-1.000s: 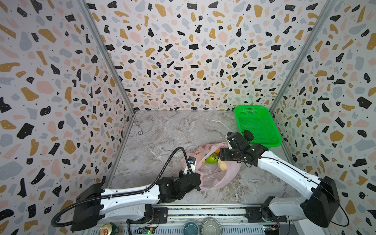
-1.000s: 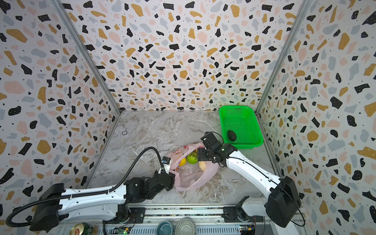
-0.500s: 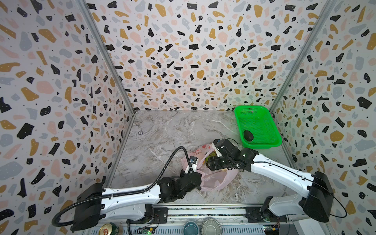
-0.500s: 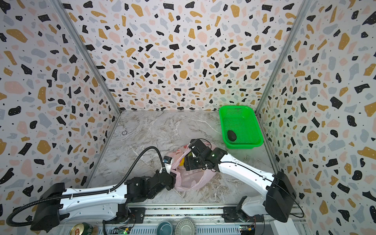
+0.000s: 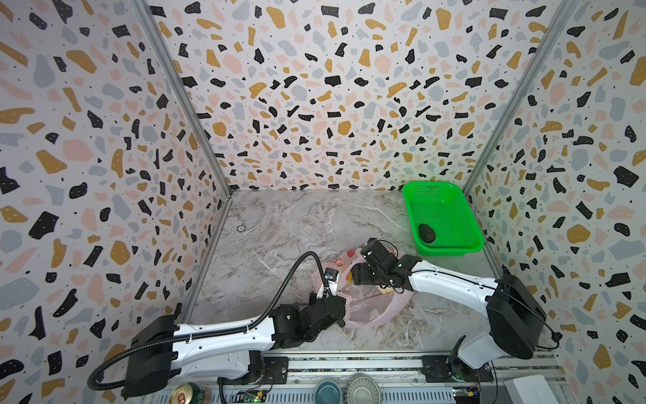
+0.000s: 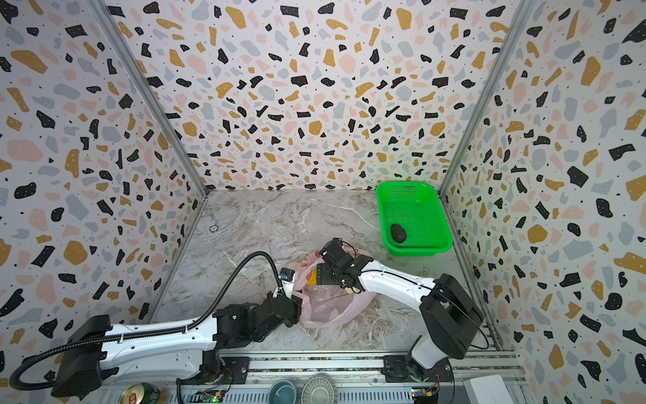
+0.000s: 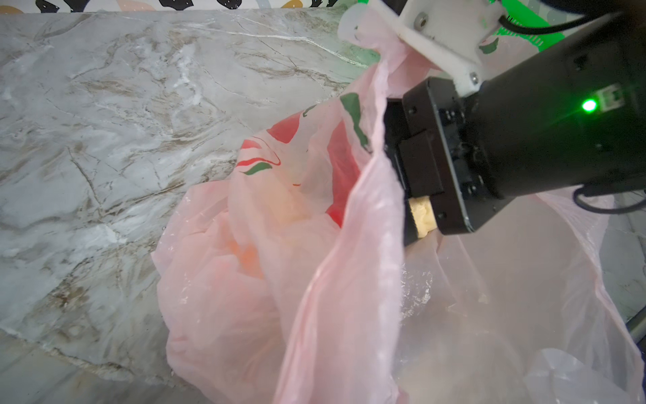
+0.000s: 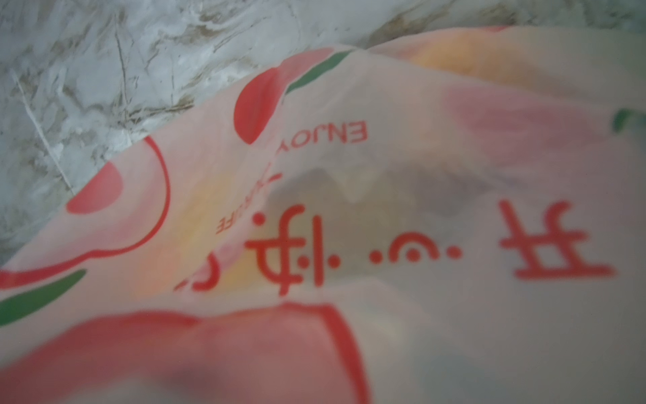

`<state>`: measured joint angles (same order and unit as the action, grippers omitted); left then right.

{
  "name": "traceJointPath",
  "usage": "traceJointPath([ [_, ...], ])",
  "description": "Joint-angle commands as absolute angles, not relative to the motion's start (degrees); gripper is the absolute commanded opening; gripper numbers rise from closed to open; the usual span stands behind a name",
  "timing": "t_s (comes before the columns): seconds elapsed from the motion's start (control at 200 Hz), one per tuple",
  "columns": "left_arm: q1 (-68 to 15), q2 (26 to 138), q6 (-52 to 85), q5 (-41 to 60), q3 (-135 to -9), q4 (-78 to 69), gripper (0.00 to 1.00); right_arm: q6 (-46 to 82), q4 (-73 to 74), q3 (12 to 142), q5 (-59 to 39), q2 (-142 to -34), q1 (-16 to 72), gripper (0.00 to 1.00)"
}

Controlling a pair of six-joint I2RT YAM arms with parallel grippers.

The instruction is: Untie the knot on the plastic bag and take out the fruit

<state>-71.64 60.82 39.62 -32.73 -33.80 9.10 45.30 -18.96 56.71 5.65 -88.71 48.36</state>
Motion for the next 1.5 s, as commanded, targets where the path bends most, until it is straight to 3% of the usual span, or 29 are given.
traceJointPath([
  [0.0,-71.2,60.0,39.4,-34.2,-35.7,9.1,0.0,47.9,-16.0,55.8,8.7,-88.9,47.4,0.87],
  [0.486,-71.2,59.9,37.4,-34.4,-36.5,8.0,0.0,48.3,-10.0,55.1,9.6,-96.9,46.8,0.87],
  [0.601,-71.2,59.9,37.2,-34.6,-36.2,8.1,0.0,48.3,-10.4,55.0,10.1,-97.1,47.3,0.78],
  [0.936,-71.0,60.0,37.6,-34.7,-34.5,7.0,0.0,47.0,-13.8,53.9,11.5,-88.9,50.1,0.62],
  [1.497,-70.8,60.0,37.7,-35.6,-34.7,7.1,0.0,45.1,-19.3,49.8,12.5,-75.4,59.5,0.62],
])
